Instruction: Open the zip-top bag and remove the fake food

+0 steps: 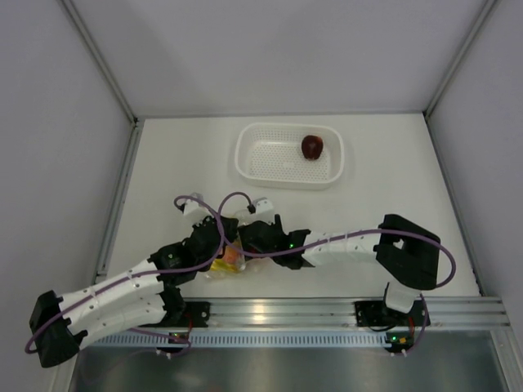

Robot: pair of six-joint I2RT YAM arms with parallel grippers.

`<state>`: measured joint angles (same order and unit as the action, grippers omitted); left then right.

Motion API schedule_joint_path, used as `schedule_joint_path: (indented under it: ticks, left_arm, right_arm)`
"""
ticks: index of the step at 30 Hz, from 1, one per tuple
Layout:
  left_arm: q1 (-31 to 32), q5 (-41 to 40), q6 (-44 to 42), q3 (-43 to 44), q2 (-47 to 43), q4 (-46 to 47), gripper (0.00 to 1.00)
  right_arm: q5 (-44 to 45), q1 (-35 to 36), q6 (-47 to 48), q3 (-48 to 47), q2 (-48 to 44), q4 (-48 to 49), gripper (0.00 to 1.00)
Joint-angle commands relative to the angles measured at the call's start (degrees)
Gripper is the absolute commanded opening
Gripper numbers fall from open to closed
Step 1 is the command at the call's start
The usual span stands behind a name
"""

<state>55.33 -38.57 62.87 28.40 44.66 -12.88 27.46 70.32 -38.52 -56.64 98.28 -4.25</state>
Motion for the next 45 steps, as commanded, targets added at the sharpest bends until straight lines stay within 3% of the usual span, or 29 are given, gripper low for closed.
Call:
schedule_joint_path:
  ticks: [1,13,21,24,27,30,36,37,42,45]
  left_arm:
    - [0.39,0.25,-0.29,0.69,0.25,3.57,0.00]
    - [0.30,0.42,-0.38,0.60,-0.19,3.57,0.00]
    - [0.39,0.25,-0.21,0.69,-0.19,3.48,0.00]
    - [0.39,0.51,-0.38,1.30,-0.28,3.48,0.00]
    - [0.39,1.03,-0.64,1.74,-0.37,3.48,0.00]
    - [0.30,1.39,-1.08,2.09,-0.98,3.48,0.00]
    - [0.30,1.65,-3.28,3.94,-1.33,2.34,0.00]
    - [0.30,1.74,-3.63,4.11,-1.33,2.25,0.00]
    - [0.39,1.48,-4.25,6.22,-1.16,0.93,0.00]
    - [0.30,1.21,-4.95,7.28,-0.98,0.06,0.00]
  right_arm:
    - [-1.80,-0.01,3.98,1.01,-3.61,0.12,0.28]
    - [-6.28,0.34,7.67,2.06,-14.77,-0.67,0.24]
    - [-4.35,-0.10,11.45,-0.22,-24.97,-8.74,0.22]
    - [-1.98,-2.46,13.29,-1.71,-28.40,-11.73,0.24]
    - [-3.11,-9.48,15.31,-3.56,-28.85,-13.15,0.24]
    - [-4.88,-20.97,18.13,-6.28,-25.00,-12.98,0.24]
    - [-4.78,-34.17,21.47,-17.52,-10.25,-15.08,0.27]
    - [-4.44,-35.42,21.82,-19.10,-8.21,-15.26,0.33]
    - [-4.52,-40.35,24.99,-33.78,7.08,-21.93,0.37]
    - [-4.44,-41.14,25.87,-38.27,11.65,-23.17,0.49]
